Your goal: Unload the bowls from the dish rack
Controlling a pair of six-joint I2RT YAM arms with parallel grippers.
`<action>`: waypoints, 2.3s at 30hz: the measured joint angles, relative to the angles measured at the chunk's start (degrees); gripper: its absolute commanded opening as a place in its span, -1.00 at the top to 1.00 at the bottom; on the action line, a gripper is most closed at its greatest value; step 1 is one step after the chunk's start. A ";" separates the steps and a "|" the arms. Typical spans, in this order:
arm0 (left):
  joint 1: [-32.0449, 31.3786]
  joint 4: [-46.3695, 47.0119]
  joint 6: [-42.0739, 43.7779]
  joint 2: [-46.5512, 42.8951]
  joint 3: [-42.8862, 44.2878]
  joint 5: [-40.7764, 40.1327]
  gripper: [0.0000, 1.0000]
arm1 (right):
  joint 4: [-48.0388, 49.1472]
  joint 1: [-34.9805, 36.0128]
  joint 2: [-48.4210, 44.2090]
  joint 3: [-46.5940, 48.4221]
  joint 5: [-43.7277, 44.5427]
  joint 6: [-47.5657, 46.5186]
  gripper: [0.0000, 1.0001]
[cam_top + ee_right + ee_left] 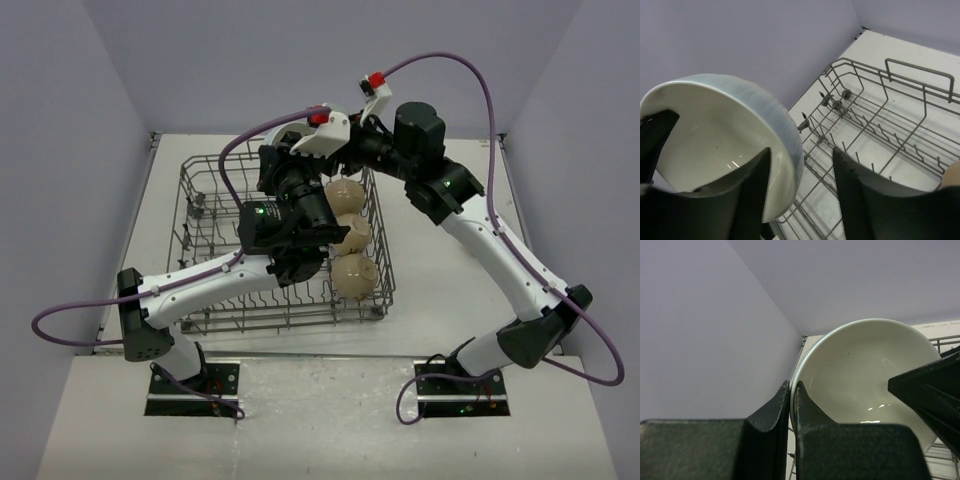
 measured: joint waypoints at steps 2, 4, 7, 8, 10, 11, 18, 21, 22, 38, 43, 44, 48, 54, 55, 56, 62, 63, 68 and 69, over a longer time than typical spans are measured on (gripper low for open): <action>0.00 0.00 -0.02 0.00 0.00 0.00 1.00 | -0.15 0.94 0.55 -0.04 0.04 -0.22 0.28; 0.00 0.02 0.00 0.00 0.00 0.00 1.00 | -0.13 1.66 0.59 -0.37 -0.02 -0.22 0.43; 0.00 0.02 0.09 0.00 0.00 -0.17 1.00 | 1.14 2.27 0.46 -1.68 0.31 -0.50 1.00; -0.04 0.09 -0.07 0.00 0.02 -0.74 1.00 | 1.97 2.25 0.46 -2.29 1.31 0.42 1.00; -0.74 -0.09 -0.22 0.42 -0.02 -0.90 1.00 | 2.95 2.23 0.42 -3.56 2.51 1.36 1.00; -0.72 -0.24 -0.15 0.55 -0.07 -1.05 1.00 | 2.91 2.29 0.13 -4.02 2.89 1.60 1.00; -0.68 -1.75 -1.22 0.59 -0.07 -0.11 0.66 | 1.42 2.43 -1.86 -4.46 7.41 1.64 1.00; -0.79 -2.86 -2.25 0.50 -0.13 0.61 -0.39 | -0.07 2.16 -2.95 -4.87 9.29 1.51 1.00; -0.72 -4.09 -3.21 0.26 -0.13 0.79 -0.56 | -1.03 1.95 -3.30 -4.90 10.19 1.38 1.00; -4.79 -21.59 -18.86 -3.74 -2.21 2.64 -1.00 | -13.62 -6.12 -3.76 -3.04 24.37 0.04 1.00; -0.83 -63.78 -52.43 -5.62 15.54 16.09 -1.00 | -15.06 -10.69 -4.39 -4.13 26.71 -0.96 1.00; 2.25 -70.44 -58.97 -6.01 19.78 19.98 -1.00 | -15.65 -11.61 -4.52 -4.17 26.77 -1.44 1.00; 16.26 -85.15 -76.06 -11.91 20.98 31.17 -1.00 | -18.25 -15.82 -4.74 -4.04 26.62 -3.74 1.00; 35.80 -93.53 -93.29 -19.39 4.94 47.78 -1.00 | -23.04 -29.99 -6.60 -7.98 23.85 -6.16 1.00; 38.58 -93.81 -95.27 -20.33 1.42 49.83 -1.00 | -23.52 -33.62 -7.30 -9.68 22.95 -6.34 1.00; 40.83 -95.12 -97.00 -21.33 -2.10 51.47 -1.00 | -23.78 -37.18 -8.17 -11.76 21.88 -6.14 1.00; 45.11 -98.16 -102.42 -27.80 -13.99 59.58 -1.00 | -24.22 -52.30 -11.89 -25.62 21.77 -3.50 1.00; 45.13 -97.61 -102.90 -29.51 -15.96 61.20 -1.00 | -24.41 -53.55 -12.52 -27.54 22.03 -3.02 1.00; 45.13 -96.89 -105.02 -37.38 -25.94 67.32 -1.00 | -24.61 -58.25 -13.14 -30.08 22.08 -1.36 1.00; 45.13 -96.61 -105.33 -38.60 -27.58 68.72 -1.00 | -24.24 -59.14 -12.81 -30.08 21.99 -1.11 1.00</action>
